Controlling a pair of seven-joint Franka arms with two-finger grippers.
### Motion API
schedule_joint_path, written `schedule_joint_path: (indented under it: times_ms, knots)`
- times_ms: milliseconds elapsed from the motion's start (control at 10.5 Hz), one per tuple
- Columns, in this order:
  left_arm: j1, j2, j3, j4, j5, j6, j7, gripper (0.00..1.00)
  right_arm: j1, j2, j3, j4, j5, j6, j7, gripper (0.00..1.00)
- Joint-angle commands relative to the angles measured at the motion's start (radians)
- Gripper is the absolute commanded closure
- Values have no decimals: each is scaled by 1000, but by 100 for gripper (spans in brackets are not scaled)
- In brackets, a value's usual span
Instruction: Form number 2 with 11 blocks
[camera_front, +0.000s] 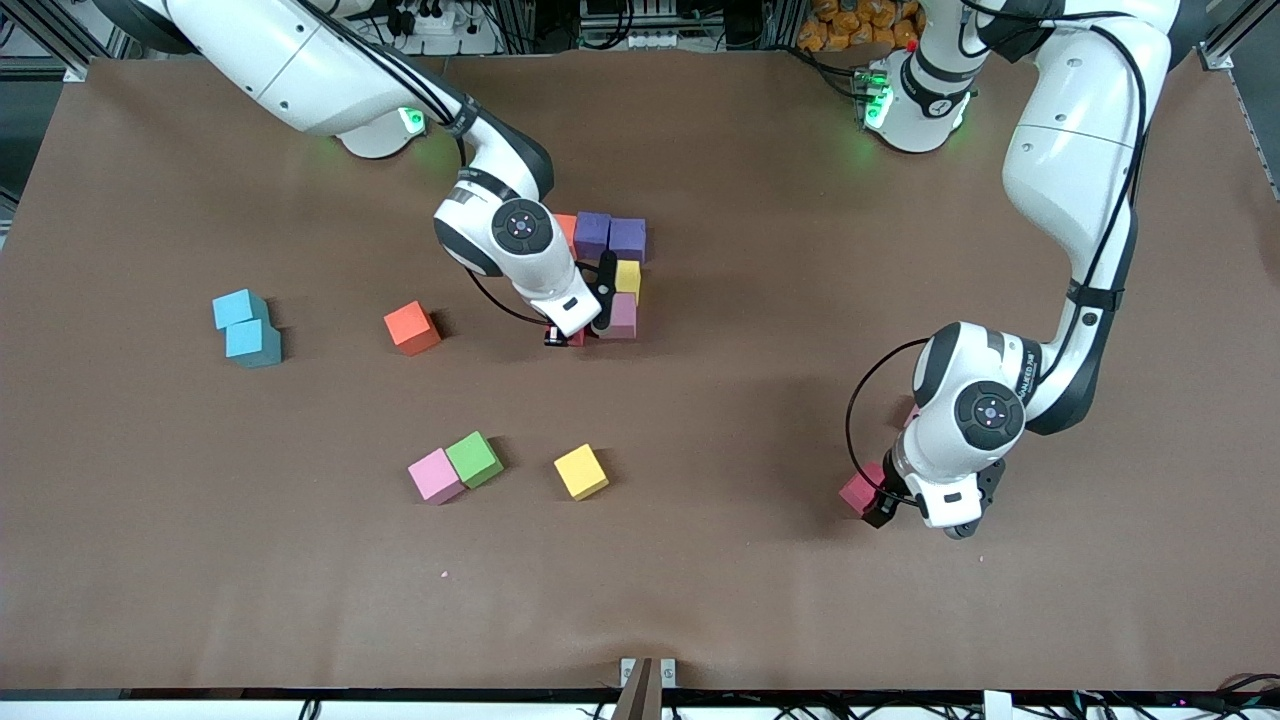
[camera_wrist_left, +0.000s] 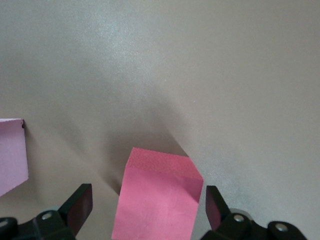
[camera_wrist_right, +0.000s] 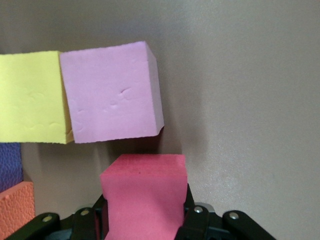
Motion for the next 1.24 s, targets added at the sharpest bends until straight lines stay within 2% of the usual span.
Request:
schedule_joint_path:
  times_ms: [0, 574, 765, 956, 1148]
  knots:
    - [-6, 12, 2, 25, 19, 11, -24, 0, -5, 8, 12, -6, -18, 21, 42, 82]
    - [-14, -18, -3, 28, 27, 9, -21, 0, 6, 31, 12, -6, -18, 64, 41, 82]
    - [-61, -20, 1, 41, 33, 6, -23, 0, 6, 32, 12, -8, -18, 69, 41, 82]
    - [-55, -24, 2, 42, 33, -1, -27, 0, 15, 32, 12, -6, -18, 70, 41, 82]
    - [-22, -85, 3, 34, 53, -111, 17, 0, 18, 32, 12, -6, -18, 69, 42, 82]
